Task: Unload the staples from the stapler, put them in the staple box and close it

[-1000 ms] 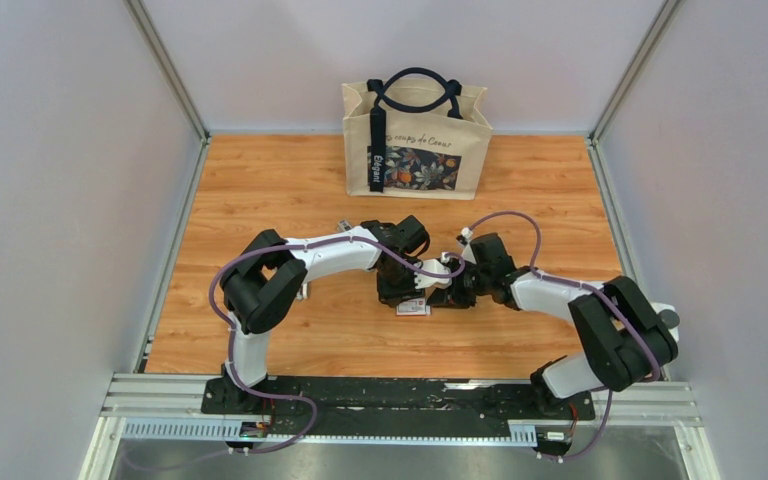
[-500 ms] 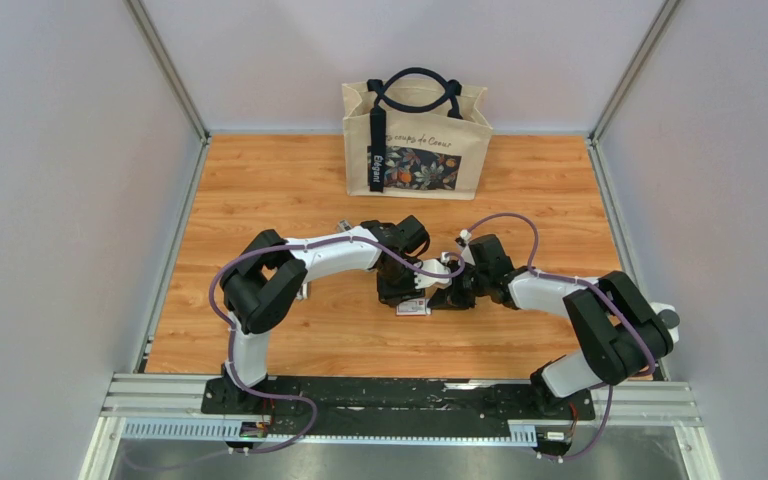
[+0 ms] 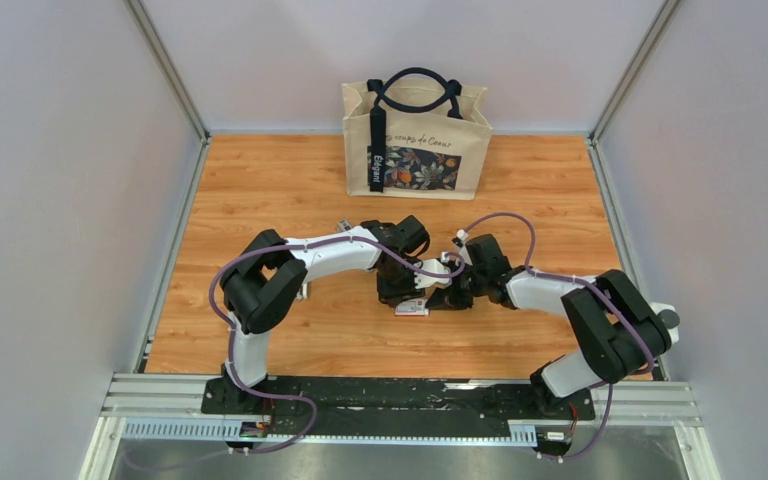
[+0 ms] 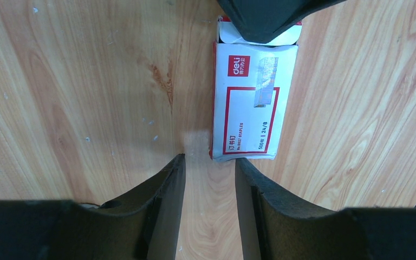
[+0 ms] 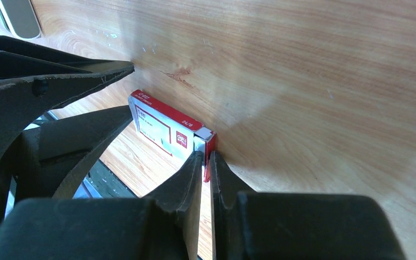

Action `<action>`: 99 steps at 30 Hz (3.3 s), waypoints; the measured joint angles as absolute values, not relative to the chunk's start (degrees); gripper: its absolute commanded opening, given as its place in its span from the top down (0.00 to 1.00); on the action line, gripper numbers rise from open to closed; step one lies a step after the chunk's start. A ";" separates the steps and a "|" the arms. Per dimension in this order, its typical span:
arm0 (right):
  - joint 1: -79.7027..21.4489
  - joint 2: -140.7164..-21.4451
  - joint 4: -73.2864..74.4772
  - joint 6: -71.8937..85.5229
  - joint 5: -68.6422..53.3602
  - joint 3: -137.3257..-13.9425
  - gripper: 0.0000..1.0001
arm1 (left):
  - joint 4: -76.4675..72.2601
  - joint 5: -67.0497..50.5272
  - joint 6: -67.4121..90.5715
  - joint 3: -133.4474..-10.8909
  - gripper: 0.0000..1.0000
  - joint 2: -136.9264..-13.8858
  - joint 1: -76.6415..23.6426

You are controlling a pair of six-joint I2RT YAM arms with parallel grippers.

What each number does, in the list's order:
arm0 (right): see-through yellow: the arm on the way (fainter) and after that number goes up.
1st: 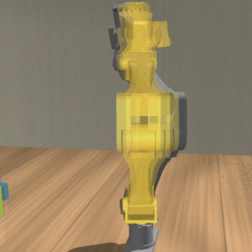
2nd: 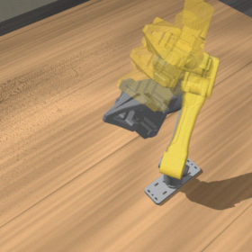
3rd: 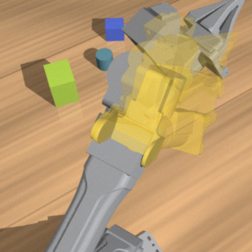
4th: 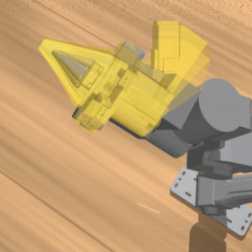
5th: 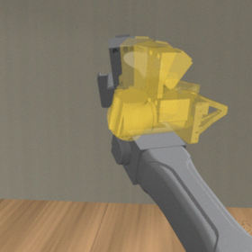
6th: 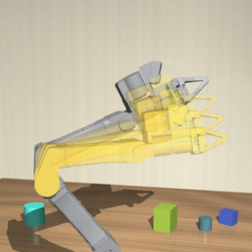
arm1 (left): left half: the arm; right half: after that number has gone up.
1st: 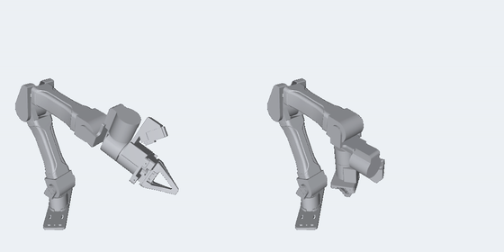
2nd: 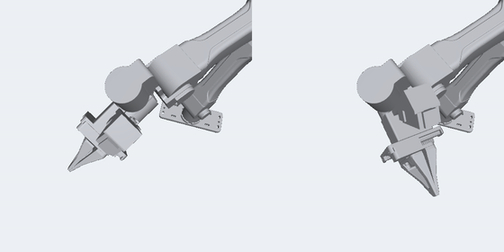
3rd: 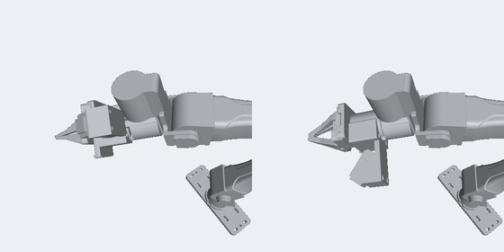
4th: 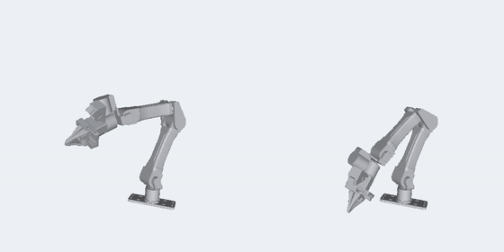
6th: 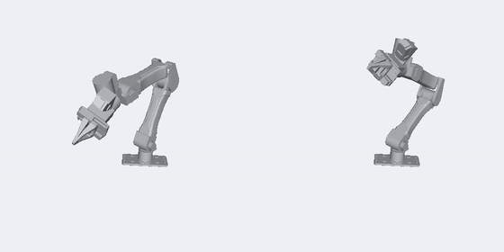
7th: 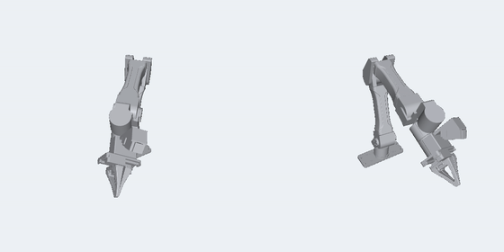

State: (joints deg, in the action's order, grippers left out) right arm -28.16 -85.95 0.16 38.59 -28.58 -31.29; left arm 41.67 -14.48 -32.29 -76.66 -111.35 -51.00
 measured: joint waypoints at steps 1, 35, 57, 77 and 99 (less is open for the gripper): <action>-28.16 -85.95 0.16 38.59 -28.58 -31.29 0.87 | 41.67 -14.50 -32.29 -76.66 0.53 -111.35 -51.00; -29.36 -86.78 -0.30 40.18 -28.73 -32.18 0.69 | 44.10 -14.68 -31.83 -76.73 0.55 -111.35 -51.03; -27.31 -85.95 1.45 38.72 -29.12 -31.14 0.87 | 43.88 -14.57 -31.81 -76.62 0.55 -111.35 -51.03; -27.29 -86.15 1.41 38.74 -29.10 -31.14 0.88 | 43.90 -14.50 -31.33 -76.66 0.56 -111.35 -51.03; -28.29 -84.66 0.01 38.74 -28.86 -31.11 0.91 | 43.88 -14.48 -31.22 -76.66 0.56 -111.35 -51.03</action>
